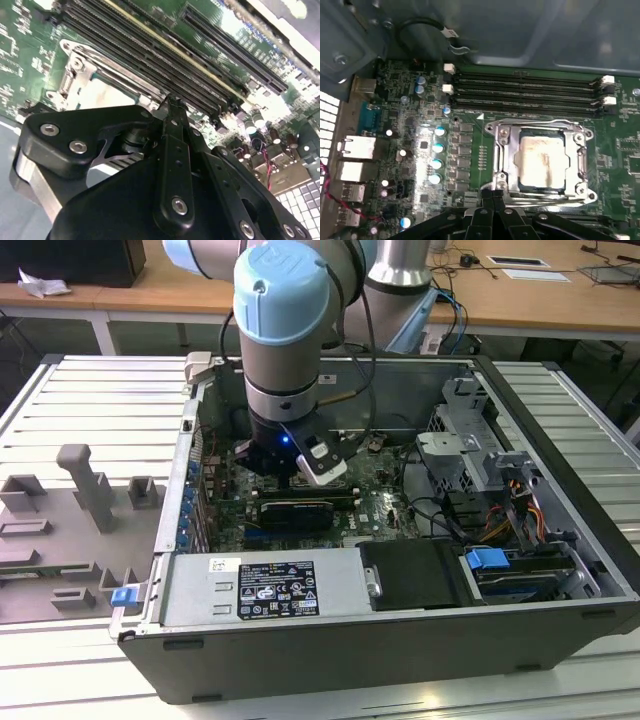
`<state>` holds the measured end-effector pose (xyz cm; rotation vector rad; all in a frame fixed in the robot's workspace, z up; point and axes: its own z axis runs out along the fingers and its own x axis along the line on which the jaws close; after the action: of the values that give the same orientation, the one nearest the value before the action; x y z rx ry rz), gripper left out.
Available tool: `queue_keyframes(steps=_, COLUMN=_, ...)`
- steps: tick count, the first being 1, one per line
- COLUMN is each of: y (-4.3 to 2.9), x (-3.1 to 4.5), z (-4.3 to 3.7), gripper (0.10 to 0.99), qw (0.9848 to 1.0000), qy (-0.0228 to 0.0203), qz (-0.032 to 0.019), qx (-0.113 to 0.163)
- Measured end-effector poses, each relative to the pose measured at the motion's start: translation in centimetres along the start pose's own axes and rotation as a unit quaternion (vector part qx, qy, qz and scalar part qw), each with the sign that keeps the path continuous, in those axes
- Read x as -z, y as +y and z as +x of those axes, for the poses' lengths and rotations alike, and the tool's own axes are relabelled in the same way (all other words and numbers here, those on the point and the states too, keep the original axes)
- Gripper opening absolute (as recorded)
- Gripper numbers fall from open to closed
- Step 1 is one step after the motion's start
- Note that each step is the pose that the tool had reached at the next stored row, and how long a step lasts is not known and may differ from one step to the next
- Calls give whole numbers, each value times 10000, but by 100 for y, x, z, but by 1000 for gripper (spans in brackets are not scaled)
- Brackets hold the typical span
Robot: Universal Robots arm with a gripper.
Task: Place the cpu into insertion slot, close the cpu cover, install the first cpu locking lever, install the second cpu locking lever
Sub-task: 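Install the second cpu locking lever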
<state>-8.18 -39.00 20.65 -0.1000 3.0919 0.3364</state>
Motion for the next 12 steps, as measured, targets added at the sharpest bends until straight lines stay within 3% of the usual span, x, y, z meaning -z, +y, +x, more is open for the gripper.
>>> queue_keyframes(steps=4, y=-11, x=-42, z=3, gripper=106, qw=10000, qy=-1, qz=-34, qx=-1)
queue_keyframes(steps=8, y=-16, x=-78, z=3, gripper=106, qw=9999, qy=-12, qz=-167, qx=3)
queue_keyframes(steps=10, y=-22, x=-98, z=6, gripper=106, qw=9998, qy=-10, qz=-175, qx=7)
queue_keyframes(steps=12, y=-9, x=-45, z=4, gripper=106, qw=9998, qy=-12, qz=-178, qx=7)
